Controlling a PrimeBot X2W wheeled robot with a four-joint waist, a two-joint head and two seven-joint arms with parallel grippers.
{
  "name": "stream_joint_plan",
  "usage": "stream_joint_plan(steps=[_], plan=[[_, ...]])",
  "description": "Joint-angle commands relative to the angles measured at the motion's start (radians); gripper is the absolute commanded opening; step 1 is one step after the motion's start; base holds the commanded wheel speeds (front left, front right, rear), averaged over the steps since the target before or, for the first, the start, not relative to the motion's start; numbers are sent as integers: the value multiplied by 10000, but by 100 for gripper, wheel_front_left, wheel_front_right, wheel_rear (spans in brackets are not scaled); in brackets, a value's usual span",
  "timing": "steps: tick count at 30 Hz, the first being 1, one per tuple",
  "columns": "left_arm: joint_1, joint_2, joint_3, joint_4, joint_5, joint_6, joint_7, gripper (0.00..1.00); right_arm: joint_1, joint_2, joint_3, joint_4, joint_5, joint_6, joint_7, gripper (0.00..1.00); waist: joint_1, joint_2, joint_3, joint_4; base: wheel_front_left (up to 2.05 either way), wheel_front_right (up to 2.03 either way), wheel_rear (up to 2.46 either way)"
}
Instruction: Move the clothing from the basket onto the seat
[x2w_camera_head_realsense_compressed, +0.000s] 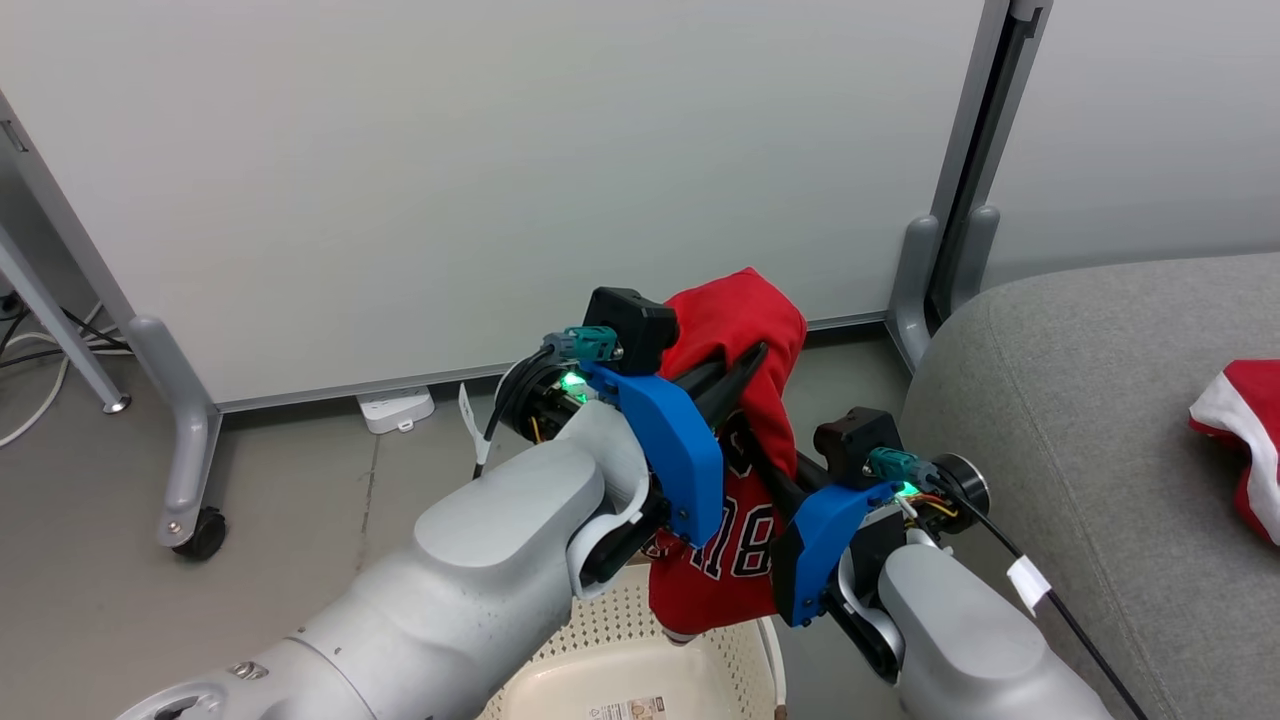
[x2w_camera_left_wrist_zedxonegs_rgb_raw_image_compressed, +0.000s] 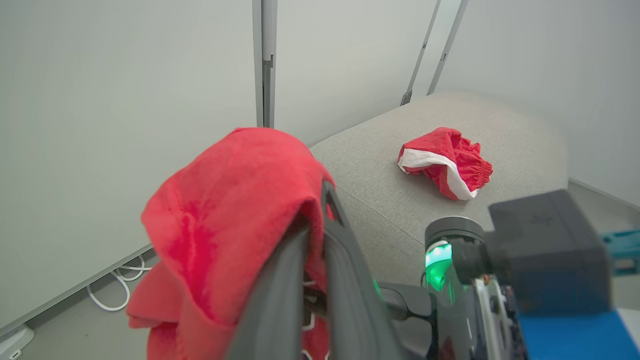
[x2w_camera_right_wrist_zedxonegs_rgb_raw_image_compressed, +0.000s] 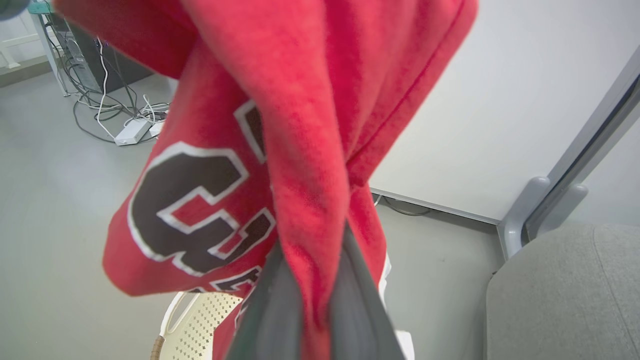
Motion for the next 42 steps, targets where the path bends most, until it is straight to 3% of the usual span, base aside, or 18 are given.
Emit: stream_joint_plan(steps=[1,25,26,27,28,29,37,42], plan=[[-118,12,-21,13,57,-34,-67,0,-147,3,40,48,82,-3,-50,0,-1,0,-12,-24,0,0,0],[-151,15,-28,212,-12,-29,-241,0,-365,3,605,456,723,-3,-451,0,-1,0,-49,-257,0,0,0],[-136,15,-28,224,-9,-10,-274,5,-370,3,608,469,739,-3,-460,0,-1,0,-41,-265,0,0,0],[-103,15,-27,231,25,8,-300,44,-375,3,612,477,738,-3,-476,0,-1,0,-35,-274,0,0,0],[-56,15,-26,234,102,-9,-380,88,-371,3,620,487,751,-3,-503,0,-1,0,-27,-285,0,0,0],[14,15,-24,254,171,-39,-477,100,-367,3,619,501,763,-3,-513,0,-1,0,-19,-294,0,0,0],[909,18,102,313,830,-116,-1424,100,-471,3,173,732,751,-3,-761,0,-1,0,48,-199,0,0,0],[2176,517,1610,-808,2440,62,-1457,100,-504,4,-184,836,648,-3,-903,0,-1,0,103,-111,0,0,0]])
